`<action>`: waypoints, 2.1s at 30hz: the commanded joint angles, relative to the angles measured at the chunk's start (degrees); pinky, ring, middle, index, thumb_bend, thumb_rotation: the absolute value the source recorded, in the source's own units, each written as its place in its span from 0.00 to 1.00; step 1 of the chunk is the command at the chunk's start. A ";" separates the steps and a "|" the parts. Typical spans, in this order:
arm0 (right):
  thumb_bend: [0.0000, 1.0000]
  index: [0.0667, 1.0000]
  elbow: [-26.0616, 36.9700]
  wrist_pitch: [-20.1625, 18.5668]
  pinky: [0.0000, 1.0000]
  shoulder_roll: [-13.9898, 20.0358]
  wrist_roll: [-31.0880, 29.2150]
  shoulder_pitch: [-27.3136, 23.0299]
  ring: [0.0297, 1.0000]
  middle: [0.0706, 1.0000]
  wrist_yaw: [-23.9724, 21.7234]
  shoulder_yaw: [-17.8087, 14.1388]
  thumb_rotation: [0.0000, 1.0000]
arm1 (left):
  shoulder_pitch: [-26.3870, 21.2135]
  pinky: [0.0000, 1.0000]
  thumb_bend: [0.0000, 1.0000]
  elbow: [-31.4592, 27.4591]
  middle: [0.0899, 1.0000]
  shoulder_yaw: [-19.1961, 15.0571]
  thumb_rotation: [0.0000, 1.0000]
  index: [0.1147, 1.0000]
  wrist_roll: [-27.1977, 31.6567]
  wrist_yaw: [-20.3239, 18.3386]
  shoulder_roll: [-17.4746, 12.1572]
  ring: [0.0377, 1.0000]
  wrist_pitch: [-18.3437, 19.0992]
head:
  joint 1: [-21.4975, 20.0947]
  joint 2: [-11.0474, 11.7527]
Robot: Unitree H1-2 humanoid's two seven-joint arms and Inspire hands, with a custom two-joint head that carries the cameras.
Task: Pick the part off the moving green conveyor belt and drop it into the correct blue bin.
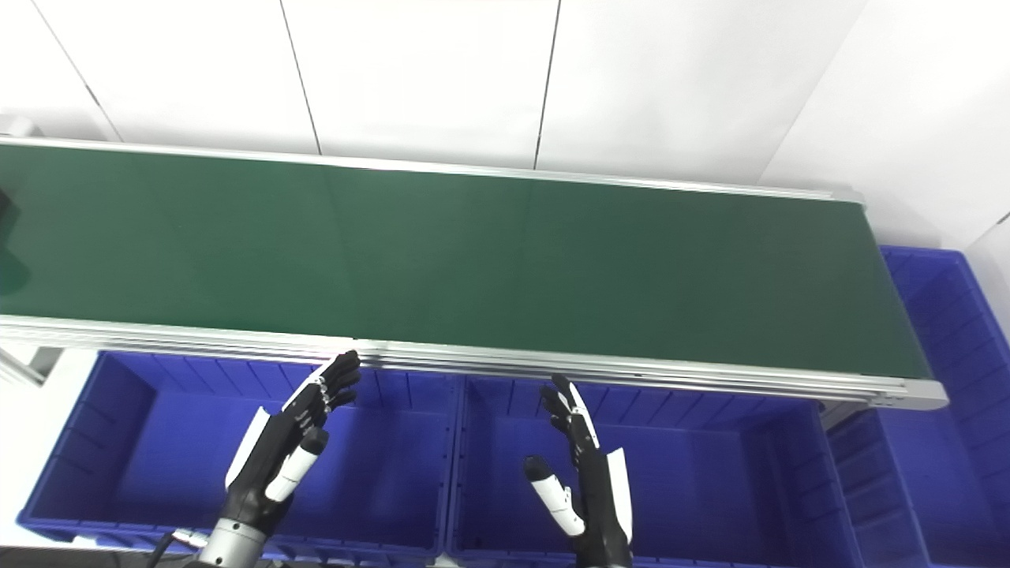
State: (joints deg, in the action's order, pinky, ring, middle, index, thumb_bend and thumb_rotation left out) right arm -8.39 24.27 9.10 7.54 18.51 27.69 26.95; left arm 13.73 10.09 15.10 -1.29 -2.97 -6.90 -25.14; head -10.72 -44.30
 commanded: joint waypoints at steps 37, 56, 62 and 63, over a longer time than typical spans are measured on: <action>0.79 0.94 1.67 2.66 0.89 -0.16 -0.31 -1.70 0.89 0.87 -1.16 -1.36 0.85 | -1.03 0.87 0.71 -3.35 0.92 -0.90 0.89 0.88 -0.49 -0.46 0.14 0.90 -1.78 | 1.60 0.32; 0.80 0.94 3.21 2.65 0.92 -0.75 -0.43 -0.73 0.89 0.87 -2.97 -2.39 0.83 | -0.51 0.84 0.73 -4.68 0.91 -0.56 0.91 0.88 -1.22 0.71 0.00 0.89 -1.78 | 1.32 -0.34; 0.78 0.94 3.61 2.65 0.90 -0.91 -0.79 -0.24 0.89 0.87 -3.47 -2.52 0.82 | -0.55 0.85 0.73 -4.69 0.92 -0.24 0.91 0.88 -1.04 0.29 -0.28 0.90 -1.78 | 0.97 -0.09; 0.78 0.93 3.57 2.65 0.90 -0.98 -0.75 -0.20 0.89 0.87 -3.50 -2.62 0.82 | -0.59 0.85 0.73 -4.68 0.92 -0.19 0.91 0.88 -1.09 0.31 -0.31 0.90 -1.78 | 0.95 -0.17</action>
State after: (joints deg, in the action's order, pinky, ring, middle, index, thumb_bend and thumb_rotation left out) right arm -6.35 24.27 8.51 6.70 18.36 24.46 24.76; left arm 13.44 6.72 14.72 -2.01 -2.62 -6.86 -25.14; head -9.84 -44.38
